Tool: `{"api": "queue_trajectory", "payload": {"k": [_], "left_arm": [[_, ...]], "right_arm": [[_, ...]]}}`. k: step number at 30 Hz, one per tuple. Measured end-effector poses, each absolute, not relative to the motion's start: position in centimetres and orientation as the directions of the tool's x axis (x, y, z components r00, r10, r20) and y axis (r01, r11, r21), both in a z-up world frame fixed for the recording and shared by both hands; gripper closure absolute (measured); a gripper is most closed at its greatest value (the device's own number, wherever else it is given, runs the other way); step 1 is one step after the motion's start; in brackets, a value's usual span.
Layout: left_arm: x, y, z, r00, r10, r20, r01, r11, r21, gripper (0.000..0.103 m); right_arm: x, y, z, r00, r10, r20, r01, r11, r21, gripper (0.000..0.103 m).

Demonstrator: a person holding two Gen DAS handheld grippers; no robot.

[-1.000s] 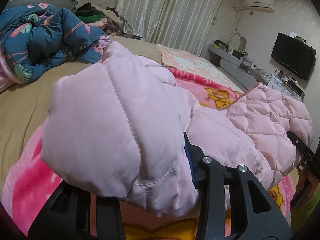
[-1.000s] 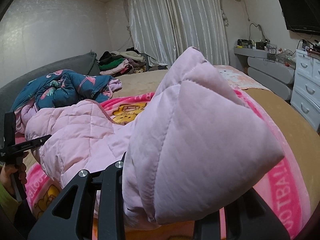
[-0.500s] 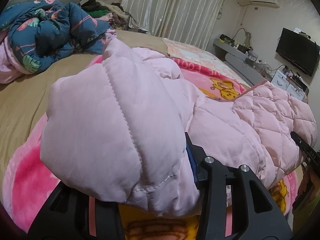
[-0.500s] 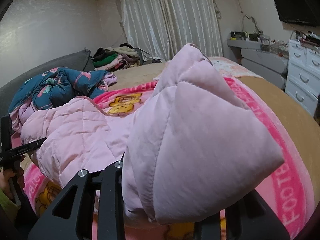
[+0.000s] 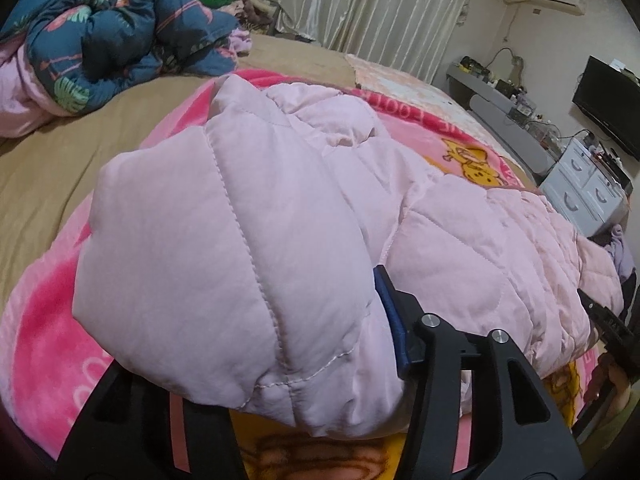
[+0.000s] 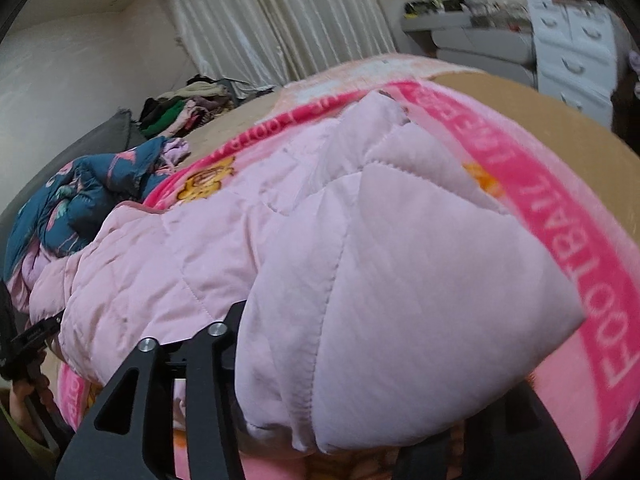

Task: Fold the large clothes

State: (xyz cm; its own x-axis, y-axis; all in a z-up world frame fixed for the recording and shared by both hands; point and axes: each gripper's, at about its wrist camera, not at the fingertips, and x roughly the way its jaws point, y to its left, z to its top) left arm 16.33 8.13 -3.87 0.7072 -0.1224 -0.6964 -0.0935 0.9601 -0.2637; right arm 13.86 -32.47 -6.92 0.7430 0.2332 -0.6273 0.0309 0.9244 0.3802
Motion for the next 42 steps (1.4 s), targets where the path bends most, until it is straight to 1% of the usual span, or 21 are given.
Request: {"api": "queue_trajectory", "payload": {"k": [3,4,6,8,9,10,12,13,16,18,23,25,27,32,36,38,42], "left_arm": [[16.4,8.5,-4.4,0.696,-0.119,-0.709,-0.118,0.954,-0.275,0.053],[16.4,8.4,-4.6,0.694,-0.118,-0.71,-0.121,0.953,-0.276,0.053],[16.3,8.4,-4.7,0.692,-0.113,-0.713,-0.126,0.954,-0.274,0.052],[16.2,8.4,-4.8,0.691,-0.11,-0.714,-0.131,0.953,-0.273,0.051],[16.1,8.3,-4.9,0.69,-0.11,-0.716,-0.136,0.951,-0.277,0.05],[16.2,8.5,-4.9,0.689,-0.11,-0.717,-0.14,0.95,-0.28,0.049],[16.0,8.6,-5.1,0.686,-0.107,-0.72,-0.151,0.947,-0.285,0.044],[15.9,8.7,-5.2,0.682,-0.105,-0.723,-0.161,0.944,-0.288,0.043],[15.7,9.1,-5.3,0.676,-0.105,-0.729,-0.179,0.937,-0.301,0.035],[15.1,9.3,-5.3,0.67,-0.093,-0.736,-0.196,0.935,-0.297,0.022],[13.2,9.5,-4.5,0.675,-0.053,-0.735,-0.224,0.936,-0.273,0.01],[12.1,9.6,-4.0,0.685,-0.043,-0.728,-0.23,0.935,-0.271,0.009],[11.1,9.7,-3.3,0.697,-0.029,-0.717,-0.24,0.932,-0.271,0.009],[7.9,9.4,-0.4,0.751,0.01,-0.66,-0.239,0.936,-0.258,0.009],[5.9,8.5,1.9,0.79,0.031,-0.612,-0.218,0.948,-0.233,0.009],[5.1,8.0,2.8,0.804,0.029,-0.594,-0.204,0.952,-0.229,0.009],[3.9,6.7,4.0,0.822,0.006,-0.57,-0.162,0.961,-0.223,0.009]], "right_arm": [[14.1,-33.0,-8.0,0.731,0.246,-0.637,0.063,0.905,0.422,0.041],[14.1,-33.2,-8.3,0.728,0.249,-0.638,0.069,0.9,0.43,0.039],[14.2,-33.5,-8.6,0.725,0.252,-0.641,0.083,0.892,0.445,0.032],[14.2,-33.9,-8.9,0.717,0.245,-0.653,0.117,0.881,0.459,0.022],[14.1,-34.1,-9.1,0.713,0.234,-0.661,0.137,0.878,0.459,0.011],[13.8,-34.7,-9.4,0.71,0.228,-0.666,0.154,0.873,0.463,0.007],[13.5,-35.3,-9.9,0.701,0.251,-0.667,0.163,0.855,0.492,0.006],[13.2,-35.6,-10.1,0.697,0.254,-0.671,0.169,0.851,0.498,0.004],[12.2,-36.2,-10.2,0.688,0.258,-0.678,0.177,0.847,0.502,0.004],[11.5,-36.6,-10.0,0.684,0.258,-0.682,0.174,0.851,0.496,0.004],[9.0,-37.5,-8.6,0.681,0.216,-0.7,0.166,0.885,0.435,0.004],[7.8,-37.5,-7.2,0.698,0.17,-0.696,0.161,0.909,0.384,0.004],[6.6,-37.2,-5.3,0.732,0.108,-0.672,0.152,0.936,0.316,0.004],[4.6,-35.0,-1.2,0.822,0.063,-0.566,0.085,0.969,0.231,0.004],[3.2,-31.7,1.9,0.872,0.111,-0.476,-0.019,0.98,0.196,0.004],[2.6,-30.0,2.8,0.88,0.149,-0.451,-0.073,0.981,0.18,0.004],[1.4,-26.5,4.0,0.882,0.214,-0.42,-0.187,0.977,0.106,0.004]]}}
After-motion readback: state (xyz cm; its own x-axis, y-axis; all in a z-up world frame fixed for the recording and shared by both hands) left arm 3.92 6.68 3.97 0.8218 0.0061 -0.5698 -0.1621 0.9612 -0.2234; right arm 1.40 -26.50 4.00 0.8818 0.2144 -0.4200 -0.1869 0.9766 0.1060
